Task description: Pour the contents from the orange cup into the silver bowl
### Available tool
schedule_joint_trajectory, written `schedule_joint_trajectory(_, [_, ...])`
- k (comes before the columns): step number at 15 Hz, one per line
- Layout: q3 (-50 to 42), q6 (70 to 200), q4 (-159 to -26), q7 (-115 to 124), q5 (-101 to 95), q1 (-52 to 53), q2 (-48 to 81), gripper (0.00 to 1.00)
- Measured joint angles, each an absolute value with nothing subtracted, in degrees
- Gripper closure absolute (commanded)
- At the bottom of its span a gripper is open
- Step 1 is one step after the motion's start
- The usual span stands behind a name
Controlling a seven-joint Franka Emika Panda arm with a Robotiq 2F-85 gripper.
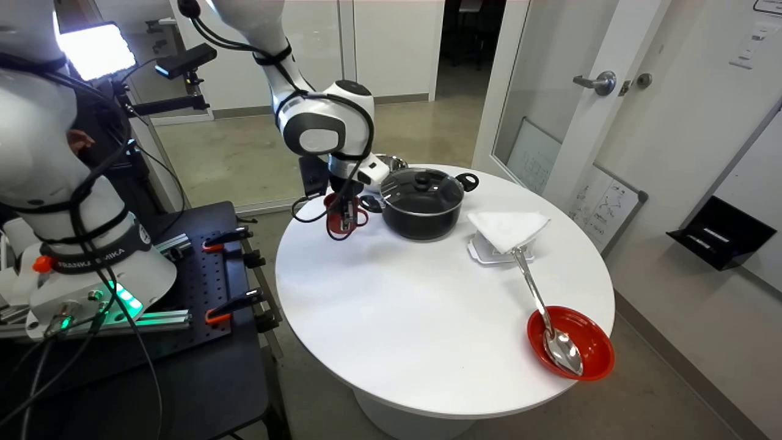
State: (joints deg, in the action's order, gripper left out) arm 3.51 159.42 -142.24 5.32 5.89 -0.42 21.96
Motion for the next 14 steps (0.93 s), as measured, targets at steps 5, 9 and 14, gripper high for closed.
schedule_joint_trajectory(5, [3.83, 162.95, -141.38, 3.8, 8.92, -4.33, 25.81, 0.98])
schedule_joint_trajectory(9, [3.67, 169.81, -139.94, 4.93, 12.15, -6.45, 29.75, 0.98])
schedule_joint_trajectory(14, [1.69, 173.93, -137.35, 10.51, 13.61, -6.6, 33.61, 0.98])
